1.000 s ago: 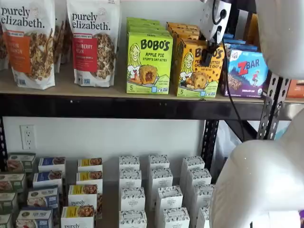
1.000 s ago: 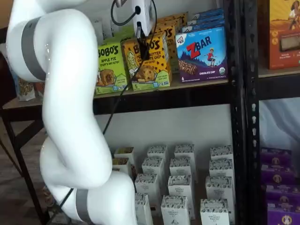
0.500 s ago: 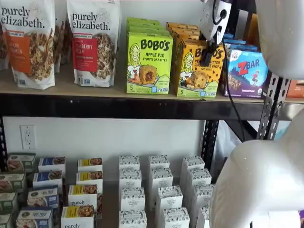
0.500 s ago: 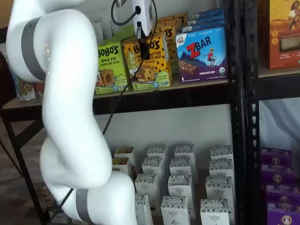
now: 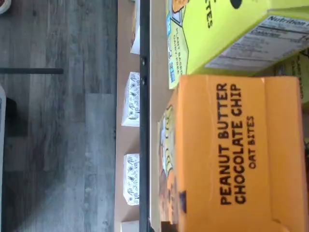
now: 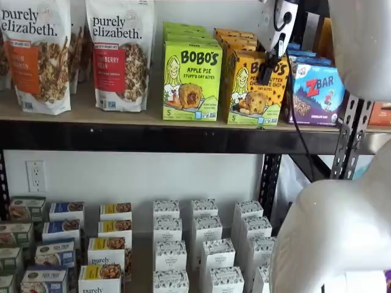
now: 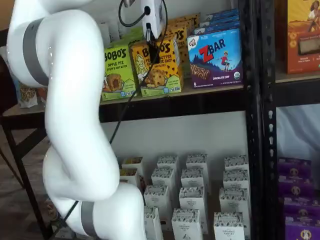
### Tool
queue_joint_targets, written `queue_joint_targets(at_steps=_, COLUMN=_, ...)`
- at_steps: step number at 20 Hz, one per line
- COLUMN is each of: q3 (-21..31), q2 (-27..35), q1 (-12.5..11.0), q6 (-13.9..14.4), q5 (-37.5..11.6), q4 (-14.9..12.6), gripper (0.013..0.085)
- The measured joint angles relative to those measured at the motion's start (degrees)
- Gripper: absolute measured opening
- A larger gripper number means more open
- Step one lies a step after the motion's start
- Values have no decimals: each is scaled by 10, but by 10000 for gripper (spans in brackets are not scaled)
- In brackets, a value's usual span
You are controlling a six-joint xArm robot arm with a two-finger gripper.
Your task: Pick up the orange box on the top shelf, the fifth box from the left
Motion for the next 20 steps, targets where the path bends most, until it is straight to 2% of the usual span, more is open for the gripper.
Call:
queue_joint_targets(at_steps=1, q3=0, q2=0, q1=0, q6=0, q5=0, q4=1, gripper=370)
queue_joint_targets(at_steps=2, q3=-1, q2=0, q1=0, q6=0, q5=1, q4=1, gripper=370)
queue_joint_targets(at_steps=5, q3=-2, q2=0, q1=-1, q6=0, q5=2, q4=4, gripper=290)
queue_joint_targets(at_steps=6, q3=-2, q2=0, q1=-1, q6=0, q5=2, q4=4, gripper=290)
queue_joint_targets(at_steps=7, q3=-3, q2=1, q1=-1, q6=0, q5=3, q4=5, gripper=250)
queue_joint_targets(at_steps=15, q3=-11, q2=5, q1=2, q6=3, q5=18, q4=-3, gripper=250)
queue_joint_targets(at_steps=20, q3=-30, q2=10, q1=5, q6=7, q5=50, q4=-8, gripper=250)
